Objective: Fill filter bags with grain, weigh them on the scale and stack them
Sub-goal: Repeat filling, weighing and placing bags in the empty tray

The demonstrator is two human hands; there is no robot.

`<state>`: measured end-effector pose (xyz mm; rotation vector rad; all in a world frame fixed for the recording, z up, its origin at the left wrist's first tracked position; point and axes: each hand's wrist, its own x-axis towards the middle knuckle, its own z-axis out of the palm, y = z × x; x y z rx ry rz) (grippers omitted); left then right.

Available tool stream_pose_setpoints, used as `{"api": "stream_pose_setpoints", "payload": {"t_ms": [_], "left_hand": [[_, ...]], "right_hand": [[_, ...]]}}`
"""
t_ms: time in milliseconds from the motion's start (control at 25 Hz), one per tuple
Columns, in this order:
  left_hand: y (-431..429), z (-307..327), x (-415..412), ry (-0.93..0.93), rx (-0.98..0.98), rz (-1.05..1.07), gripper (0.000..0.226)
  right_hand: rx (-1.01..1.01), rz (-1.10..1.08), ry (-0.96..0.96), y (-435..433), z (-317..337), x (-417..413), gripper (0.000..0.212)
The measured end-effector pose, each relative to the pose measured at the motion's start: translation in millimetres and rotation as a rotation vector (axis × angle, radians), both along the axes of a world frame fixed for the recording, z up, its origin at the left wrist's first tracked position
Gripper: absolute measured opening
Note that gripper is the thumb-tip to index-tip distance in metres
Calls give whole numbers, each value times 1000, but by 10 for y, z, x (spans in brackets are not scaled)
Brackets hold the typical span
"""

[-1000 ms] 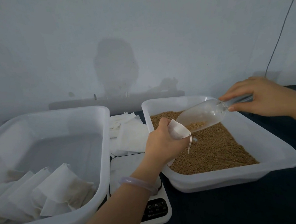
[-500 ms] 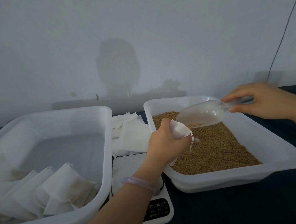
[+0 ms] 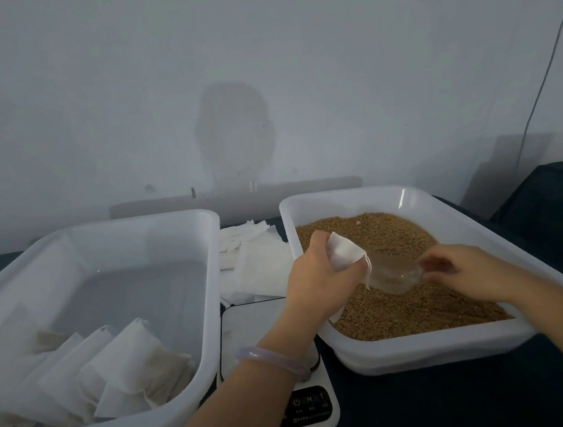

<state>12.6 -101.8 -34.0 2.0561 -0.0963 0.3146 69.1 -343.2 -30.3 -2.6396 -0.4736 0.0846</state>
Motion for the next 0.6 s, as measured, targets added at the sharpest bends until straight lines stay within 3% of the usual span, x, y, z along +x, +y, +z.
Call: {"api": "stream_pose_setpoints", "payload": {"t_ms": [160,320,480,600], "left_hand": [[-3,26,-39,-88,-172,-26,9],[38,195,-95,-194,-306,1,23],[258,485,-156,-112,-547,-134,16],[503,639,-209,-64,-532,-134,25]], "right_hand": [[-139,11,46,18,-61,21,21],[-157,4,71,11,-73,24,21],[-164,21,69,-14,-98,54,19],[-158,9,60,5,-64,35,18]]}}
